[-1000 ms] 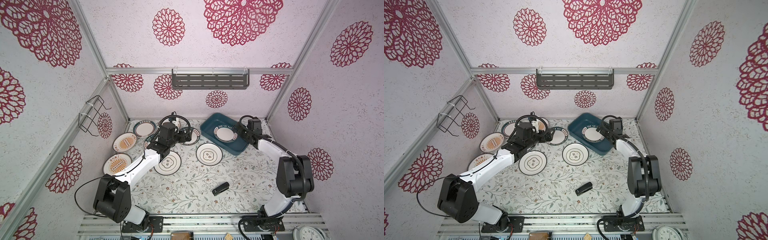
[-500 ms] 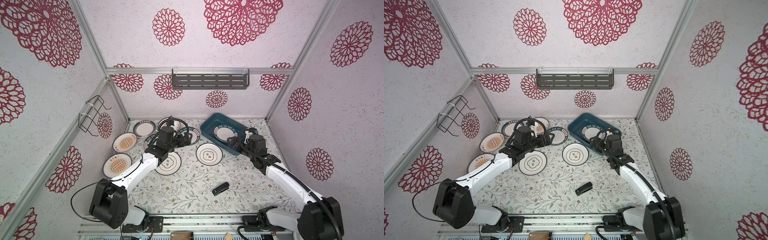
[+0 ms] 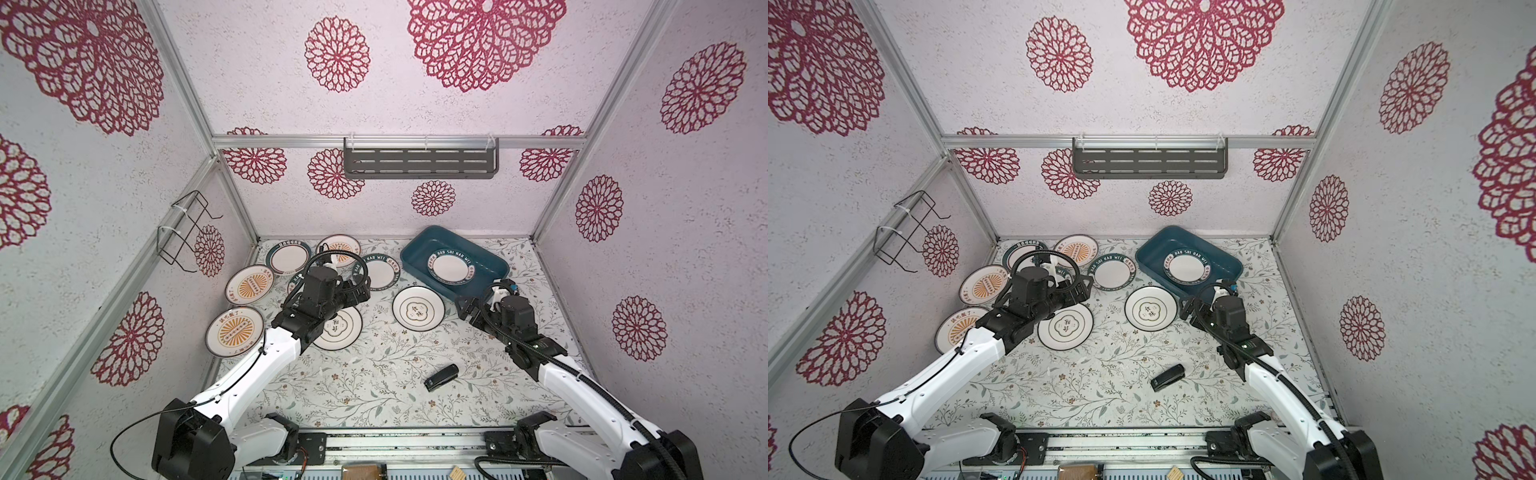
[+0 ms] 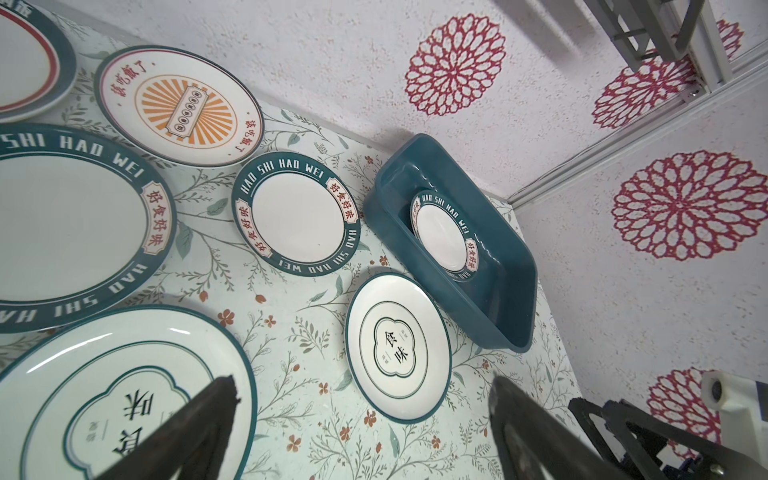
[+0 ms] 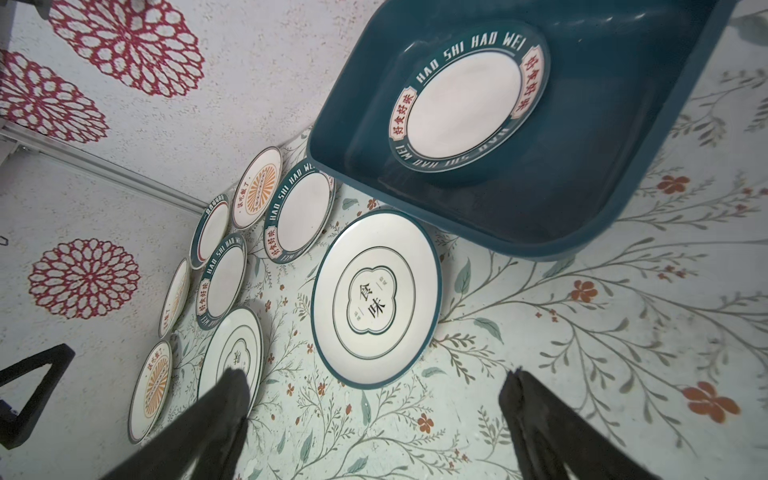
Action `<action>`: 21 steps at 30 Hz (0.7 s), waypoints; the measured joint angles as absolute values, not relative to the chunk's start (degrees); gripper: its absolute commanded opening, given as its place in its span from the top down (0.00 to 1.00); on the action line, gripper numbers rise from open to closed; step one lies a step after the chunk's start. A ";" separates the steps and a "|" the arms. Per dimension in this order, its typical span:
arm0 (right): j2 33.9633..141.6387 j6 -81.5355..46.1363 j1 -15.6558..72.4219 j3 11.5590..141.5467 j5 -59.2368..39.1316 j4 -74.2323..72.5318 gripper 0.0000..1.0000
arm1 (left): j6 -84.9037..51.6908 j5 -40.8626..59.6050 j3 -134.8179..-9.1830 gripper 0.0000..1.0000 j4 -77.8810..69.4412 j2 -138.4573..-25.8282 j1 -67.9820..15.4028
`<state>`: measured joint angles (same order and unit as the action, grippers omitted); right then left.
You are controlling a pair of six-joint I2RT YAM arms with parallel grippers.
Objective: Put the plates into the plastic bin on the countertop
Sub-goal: 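Withdraw the right gripper from the bin toward the cloud-emblem plate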
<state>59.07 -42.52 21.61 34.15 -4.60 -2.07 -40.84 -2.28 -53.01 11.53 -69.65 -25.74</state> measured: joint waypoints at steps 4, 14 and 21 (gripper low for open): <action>64.31 -45.19 23.99 33.43 -4.49 -7.29 0.01 | -42.02 -3.86 -52.34 0.03 10.70 -69.69 -25.74; 71.66 -51.59 26.15 30.85 -4.64 -16.84 0.01 | -43.62 -2.02 -51.16 0.03 5.63 -74.50 -25.74; 72.84 -54.33 26.37 28.53 -4.36 -19.42 0.02 | -43.99 -0.58 -50.61 0.03 2.44 -76.20 -25.45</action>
<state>72.84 -54.33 26.37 28.53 -4.36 -19.42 -43.99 -0.58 -50.61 2.44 -76.20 -25.45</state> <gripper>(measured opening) 0.985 0.971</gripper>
